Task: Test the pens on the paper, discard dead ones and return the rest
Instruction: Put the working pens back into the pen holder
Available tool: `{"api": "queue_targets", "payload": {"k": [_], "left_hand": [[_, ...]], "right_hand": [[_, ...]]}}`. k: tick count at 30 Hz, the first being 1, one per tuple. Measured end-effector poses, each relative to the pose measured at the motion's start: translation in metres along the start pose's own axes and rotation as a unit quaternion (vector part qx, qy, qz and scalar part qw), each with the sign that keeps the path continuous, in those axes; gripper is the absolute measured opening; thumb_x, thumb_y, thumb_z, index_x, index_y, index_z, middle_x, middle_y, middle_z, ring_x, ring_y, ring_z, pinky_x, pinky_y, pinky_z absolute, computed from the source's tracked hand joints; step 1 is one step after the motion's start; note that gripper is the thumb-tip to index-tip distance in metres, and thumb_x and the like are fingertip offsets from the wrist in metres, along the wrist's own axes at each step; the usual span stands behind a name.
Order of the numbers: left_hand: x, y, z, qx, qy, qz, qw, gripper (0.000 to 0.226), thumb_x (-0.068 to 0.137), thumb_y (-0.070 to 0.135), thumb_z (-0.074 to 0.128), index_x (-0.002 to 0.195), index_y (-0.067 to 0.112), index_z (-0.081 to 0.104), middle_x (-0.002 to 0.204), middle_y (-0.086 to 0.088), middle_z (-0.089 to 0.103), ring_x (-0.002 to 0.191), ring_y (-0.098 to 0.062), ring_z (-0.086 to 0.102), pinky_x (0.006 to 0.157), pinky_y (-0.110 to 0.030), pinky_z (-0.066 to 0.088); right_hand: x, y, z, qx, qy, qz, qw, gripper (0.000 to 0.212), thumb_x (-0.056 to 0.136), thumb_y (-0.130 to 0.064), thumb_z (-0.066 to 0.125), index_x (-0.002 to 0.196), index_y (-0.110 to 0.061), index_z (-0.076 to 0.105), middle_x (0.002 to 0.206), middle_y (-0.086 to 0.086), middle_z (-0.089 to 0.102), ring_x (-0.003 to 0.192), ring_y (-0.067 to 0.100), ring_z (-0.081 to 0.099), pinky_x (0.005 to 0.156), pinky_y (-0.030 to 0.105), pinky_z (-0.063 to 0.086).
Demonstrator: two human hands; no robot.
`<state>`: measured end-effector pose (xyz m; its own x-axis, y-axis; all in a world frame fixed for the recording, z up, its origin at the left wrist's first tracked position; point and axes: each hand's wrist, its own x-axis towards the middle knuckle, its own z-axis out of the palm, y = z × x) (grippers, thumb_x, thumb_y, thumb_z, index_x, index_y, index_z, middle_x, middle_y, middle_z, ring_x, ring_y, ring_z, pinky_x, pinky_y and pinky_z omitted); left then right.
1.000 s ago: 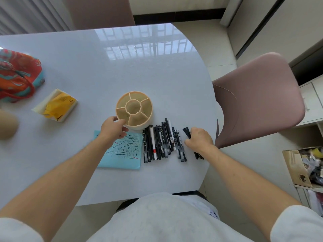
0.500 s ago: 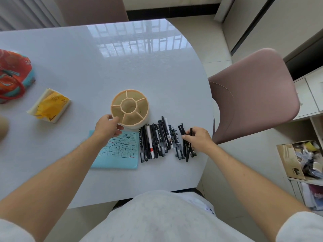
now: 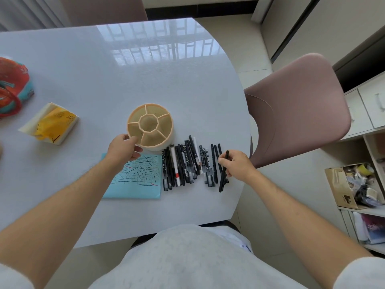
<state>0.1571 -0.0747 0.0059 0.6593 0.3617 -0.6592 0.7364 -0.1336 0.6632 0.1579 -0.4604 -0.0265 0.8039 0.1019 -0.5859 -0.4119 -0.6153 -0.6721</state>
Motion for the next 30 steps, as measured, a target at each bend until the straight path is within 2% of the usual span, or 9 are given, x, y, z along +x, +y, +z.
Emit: {"api": "queue_targets", "payload": {"k": [2, 7, 9, 11, 13, 20, 23, 27, 30], "left_hand": [[0.0, 0.0, 0.001, 0.0, 0.001, -0.001, 1.0, 0.026, 0.087, 0.025, 0.053, 0.108, 0.011, 0.061, 0.084, -0.015, 0.074, 0.056, -0.02, 0.062, 0.06, -0.035, 0.056], [-0.002, -0.001, 0.0, -0.001, 0.0, -0.002, 1.0, 0.027, 0.089, 0.026, 0.055, 0.11, 0.011, 0.06, 0.086, -0.015, 0.074, 0.055, -0.019, 0.062, 0.059, -0.033, 0.055], [-0.002, -0.002, -0.001, -0.002, 0.003, -0.002, 1.0, 0.026, 0.09, 0.026, 0.055, 0.11, 0.011, 0.06, 0.086, -0.015, 0.074, 0.055, -0.019, 0.061, 0.059, -0.033, 0.055], [-0.002, -0.003, -0.002, -0.002, 0.006, -0.001, 1.0, 0.027, 0.089, 0.026, 0.055, 0.111, 0.01, 0.06, 0.085, -0.015, 0.074, 0.055, -0.019, 0.061, 0.059, -0.033, 0.055], [-0.002, -0.005, -0.003, -0.004, 0.006, -0.003, 1.0, 0.028, 0.089, 0.027, 0.056, 0.112, 0.01, 0.06, 0.086, -0.015, 0.074, 0.056, -0.02, 0.061, 0.06, -0.033, 0.055], [-0.001, -0.005, -0.003, -0.01, 0.006, -0.005, 1.0, 0.03, 0.09, 0.029, 0.055, 0.113, 0.011, 0.06, 0.087, -0.015, 0.074, 0.056, -0.019, 0.062, 0.062, -0.035, 0.055], [-0.001, -0.004, -0.003, -0.009, 0.006, -0.005, 1.0, 0.03, 0.09, 0.028, 0.055, 0.114, 0.01, 0.061, 0.087, -0.015, 0.074, 0.056, -0.019, 0.062, 0.061, -0.035, 0.055], [-0.002, -0.004, -0.003, -0.009, 0.006, -0.007, 1.0, 0.03, 0.089, 0.027, 0.055, 0.113, 0.01, 0.061, 0.087, -0.015, 0.074, 0.057, -0.02, 0.062, 0.06, -0.034, 0.054], [-0.003, -0.004, -0.003, -0.009, 0.007, -0.006, 1.0, 0.03, 0.089, 0.026, 0.055, 0.113, 0.01, 0.061, 0.087, -0.015, 0.074, 0.058, -0.02, 0.061, 0.062, -0.034, 0.055]], "right_hand": [[0.001, -0.006, 0.006, -0.025, -0.011, -0.004, 1.0, 0.01, 0.089, -0.025, 0.068, 0.081, -0.018, 0.068, 0.063, -0.006, 0.063, 0.051, 0.013, 0.06, 0.055, 0.036, 0.059], [0.003, -0.018, 0.021, -0.075, 0.005, 0.0, 0.997, 0.013, 0.087, -0.029, 0.066, 0.083, -0.017, 0.066, 0.079, 0.002, 0.068, 0.065, 0.016, 0.062, 0.066, 0.039, 0.06], [0.004, -0.018, 0.02, -0.082, 0.019, 0.005, 0.996, 0.016, 0.088, -0.03, 0.067, 0.08, -0.016, 0.064, 0.076, 0.001, 0.066, 0.064, 0.016, 0.061, 0.062, 0.036, 0.056], [0.005, -0.016, 0.015, -0.105, 0.041, 0.006, 0.994, 0.019, 0.088, -0.03, 0.067, 0.076, -0.017, 0.061, 0.071, -0.002, 0.062, 0.063, 0.015, 0.057, 0.056, 0.029, 0.048], [0.005, -0.012, 0.008, -0.119, 0.062, 0.016, 0.991, 0.021, 0.089, -0.029, 0.065, 0.073, -0.017, 0.058, 0.068, -0.004, 0.059, 0.062, 0.013, 0.054, 0.054, 0.027, 0.041], [0.004, -0.003, -0.002, -0.102, 0.077, 0.027, 0.991, 0.026, 0.09, -0.031, 0.065, 0.069, -0.019, 0.058, 0.064, -0.007, 0.057, 0.059, 0.006, 0.05, 0.055, 0.022, 0.038], [0.006, -0.009, 0.002, -0.095, 0.064, 0.02, 0.993, 0.023, 0.091, -0.033, 0.065, 0.075, -0.017, 0.062, 0.067, -0.006, 0.058, 0.061, 0.009, 0.053, 0.056, 0.025, 0.043], [0.009, -0.021, 0.009, -0.11, 0.04, 0.023, 0.993, 0.02, 0.089, -0.031, 0.064, 0.081, -0.012, 0.064, 0.077, 0.003, 0.066, 0.07, 0.024, 0.065, 0.067, 0.037, 0.056], [0.01, -0.03, 0.015, -0.173, 0.031, 0.022, 0.984, 0.024, 0.088, -0.026, 0.066, 0.081, -0.003, 0.063, 0.079, 0.011, 0.067, 0.072, 0.029, 0.066, 0.063, 0.039, 0.055]]}}
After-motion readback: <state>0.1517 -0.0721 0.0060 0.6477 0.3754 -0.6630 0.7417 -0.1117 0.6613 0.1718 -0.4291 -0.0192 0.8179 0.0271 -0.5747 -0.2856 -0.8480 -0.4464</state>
